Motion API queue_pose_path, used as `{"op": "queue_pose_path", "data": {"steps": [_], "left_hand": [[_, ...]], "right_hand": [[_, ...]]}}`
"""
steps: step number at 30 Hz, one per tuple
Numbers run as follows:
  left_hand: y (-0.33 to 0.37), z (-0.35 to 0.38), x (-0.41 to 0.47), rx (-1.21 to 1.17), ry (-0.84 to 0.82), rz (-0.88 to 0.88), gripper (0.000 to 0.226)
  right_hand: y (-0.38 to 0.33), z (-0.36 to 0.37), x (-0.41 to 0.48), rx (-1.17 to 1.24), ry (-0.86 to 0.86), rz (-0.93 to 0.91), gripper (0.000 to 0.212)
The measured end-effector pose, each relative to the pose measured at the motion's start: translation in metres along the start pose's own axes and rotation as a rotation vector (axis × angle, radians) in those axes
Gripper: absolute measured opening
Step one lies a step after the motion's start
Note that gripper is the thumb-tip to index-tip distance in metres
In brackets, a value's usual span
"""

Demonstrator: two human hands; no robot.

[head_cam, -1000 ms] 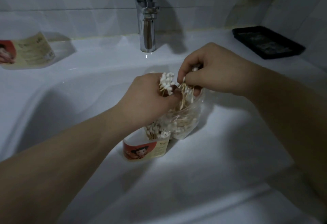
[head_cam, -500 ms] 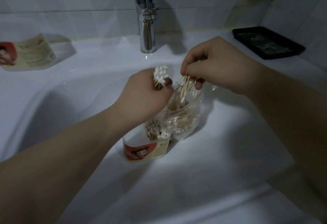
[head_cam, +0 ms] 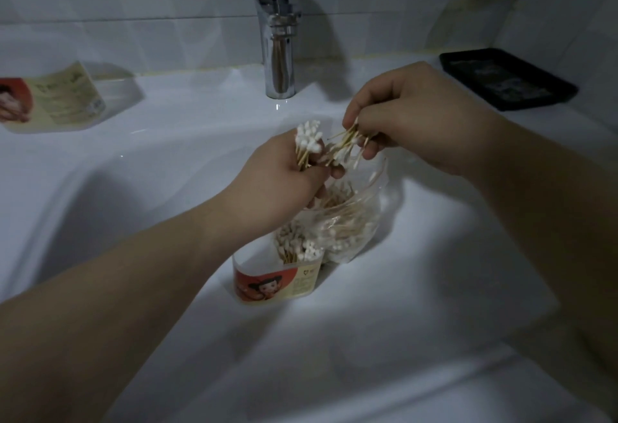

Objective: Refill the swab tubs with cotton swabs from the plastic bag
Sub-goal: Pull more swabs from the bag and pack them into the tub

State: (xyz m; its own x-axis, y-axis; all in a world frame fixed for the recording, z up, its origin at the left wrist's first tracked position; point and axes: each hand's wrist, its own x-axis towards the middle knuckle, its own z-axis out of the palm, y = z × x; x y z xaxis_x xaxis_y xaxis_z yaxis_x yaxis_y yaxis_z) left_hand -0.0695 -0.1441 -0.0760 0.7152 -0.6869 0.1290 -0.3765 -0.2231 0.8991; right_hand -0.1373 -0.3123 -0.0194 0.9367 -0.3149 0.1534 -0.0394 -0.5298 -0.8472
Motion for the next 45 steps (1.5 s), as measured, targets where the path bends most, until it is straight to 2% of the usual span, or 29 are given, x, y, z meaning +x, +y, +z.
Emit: {"op": "queue_pose_path", "data": {"steps": [2, 6, 9, 12, 14, 18, 22, 28, 30, 35, 40, 45], "left_hand": [[-0.001, 0.000, 0.001, -0.036, 0.005, -0.046, 0.041], [-0.004, -0.001, 0.006, -0.109, 0.089, -0.139, 0.012], [-0.004, -0.003, 0.009, -0.150, 0.183, -0.148, 0.028], [-0.004, -0.005, 0.010, -0.149, 0.236, -0.110, 0.020], [-0.003, -0.005, 0.008, -0.103, 0.249, -0.073, 0.038], [0.003, -0.004, 0.003, 0.047, 0.186, 0.014, 0.050], [0.002, -0.003, 0.001, 0.156, 0.129, 0.020, 0.037], [0.000, -0.001, 0.001, 0.082, 0.053, 0.001, 0.024], [-0.003, 0.000, 0.001, 0.088, 0.034, -0.002, 0.024], [-0.004, -0.001, 0.002, 0.153, 0.020, 0.003, 0.005], [-0.003, 0.001, 0.001, 0.265, 0.008, -0.022, 0.027], [-0.004, 0.003, 0.003, 0.285, -0.003, -0.028, 0.019]], "right_hand": [[0.000, -0.002, 0.001, 0.010, 0.027, 0.010, 0.030], [0.000, -0.008, 0.002, -0.001, 0.064, 0.026, 0.028], [0.001, -0.007, 0.000, -0.044, 0.046, 0.029, 0.027], [0.001, -0.003, -0.002, -0.072, 0.001, 0.027, 0.026], [0.001, 0.000, -0.004, -0.088, -0.043, 0.020, 0.025], [0.000, 0.004, -0.006, -0.109, -0.101, 0.011, 0.024], [-0.001, 0.006, -0.008, -0.154, -0.143, 0.012, 0.023], [-0.001, 0.005, -0.011, -0.220, -0.209, 0.008, 0.023], [-0.001, 0.005, -0.011, -0.246, -0.233, -0.008, 0.025], [0.005, 0.002, -0.007, -0.299, -0.221, -0.037, 0.031], [0.008, -0.003, -0.006, -0.313, -0.197, -0.009, 0.030], [0.007, -0.006, -0.006, -0.304, -0.181, -0.009, 0.027]]}}
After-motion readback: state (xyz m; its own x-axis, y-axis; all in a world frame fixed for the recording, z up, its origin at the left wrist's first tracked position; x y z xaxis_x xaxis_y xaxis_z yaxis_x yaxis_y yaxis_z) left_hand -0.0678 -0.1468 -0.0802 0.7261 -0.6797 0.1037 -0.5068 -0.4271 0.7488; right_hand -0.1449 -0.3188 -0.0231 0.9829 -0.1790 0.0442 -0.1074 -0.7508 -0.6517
